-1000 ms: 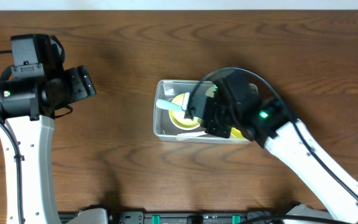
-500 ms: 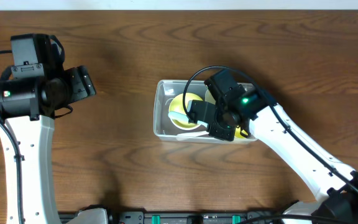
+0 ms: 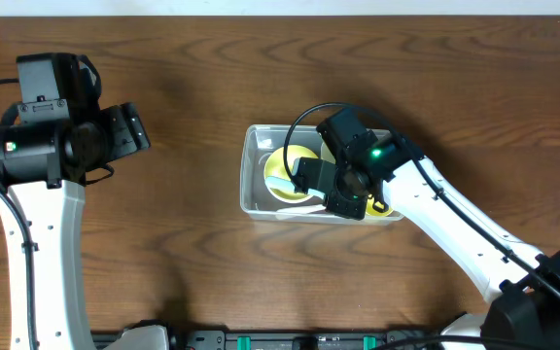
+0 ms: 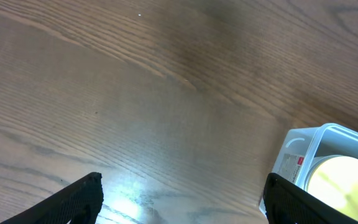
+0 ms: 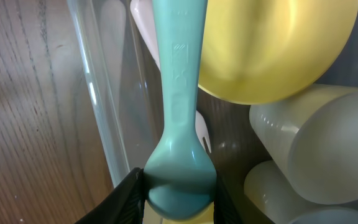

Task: Pack container
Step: 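Lower the spoon beside the fork and open the right gripper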

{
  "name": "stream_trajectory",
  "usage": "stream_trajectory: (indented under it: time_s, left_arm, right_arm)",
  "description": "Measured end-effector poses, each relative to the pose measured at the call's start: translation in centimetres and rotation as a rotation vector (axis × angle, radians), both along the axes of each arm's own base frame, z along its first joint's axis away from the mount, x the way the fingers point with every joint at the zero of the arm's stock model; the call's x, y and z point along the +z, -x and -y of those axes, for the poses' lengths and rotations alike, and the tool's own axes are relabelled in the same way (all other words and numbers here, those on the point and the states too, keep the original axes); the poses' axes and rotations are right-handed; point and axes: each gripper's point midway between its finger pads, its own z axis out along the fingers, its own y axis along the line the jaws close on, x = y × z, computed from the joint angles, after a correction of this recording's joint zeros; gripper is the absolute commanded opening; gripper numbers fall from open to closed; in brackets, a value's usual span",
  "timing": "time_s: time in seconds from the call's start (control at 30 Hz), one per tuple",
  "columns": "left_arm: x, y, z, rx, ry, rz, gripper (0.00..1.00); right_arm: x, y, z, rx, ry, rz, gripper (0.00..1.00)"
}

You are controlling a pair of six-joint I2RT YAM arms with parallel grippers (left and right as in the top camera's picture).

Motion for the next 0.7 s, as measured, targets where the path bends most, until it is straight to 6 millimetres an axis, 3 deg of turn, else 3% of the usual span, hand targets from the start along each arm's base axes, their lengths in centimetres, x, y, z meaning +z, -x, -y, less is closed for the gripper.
stream_trajectory:
  time_s: [0.07, 0.33, 0.67, 0.7]
  left_arm:
    - [0.00, -0.01, 0.00, 0.000, 0.000, 0.000, 0.83]
    - [0.00, -0.01, 0.00, 0.000, 0.000, 0.000, 0.83]
    - [0.00, 0.00, 0.00, 0.000, 0.000, 0.000, 0.83]
    - [0.00, -0.01, 0.00, 0.000, 0.000, 0.000, 0.83]
  right_arm:
    - [0.00, 0.00, -0.01, 0.002, 0.000, 0.000, 0.43]
    - [0.00, -0.01, 0.00, 0.006, 0.001, 0.002, 0.45]
    - [0.15, -0.55, -0.37, 0.006, -0.015, 0.024, 0.56]
    - [0.19, -0.67, -0.47, 0.001, -0.020, 0.028, 0.67]
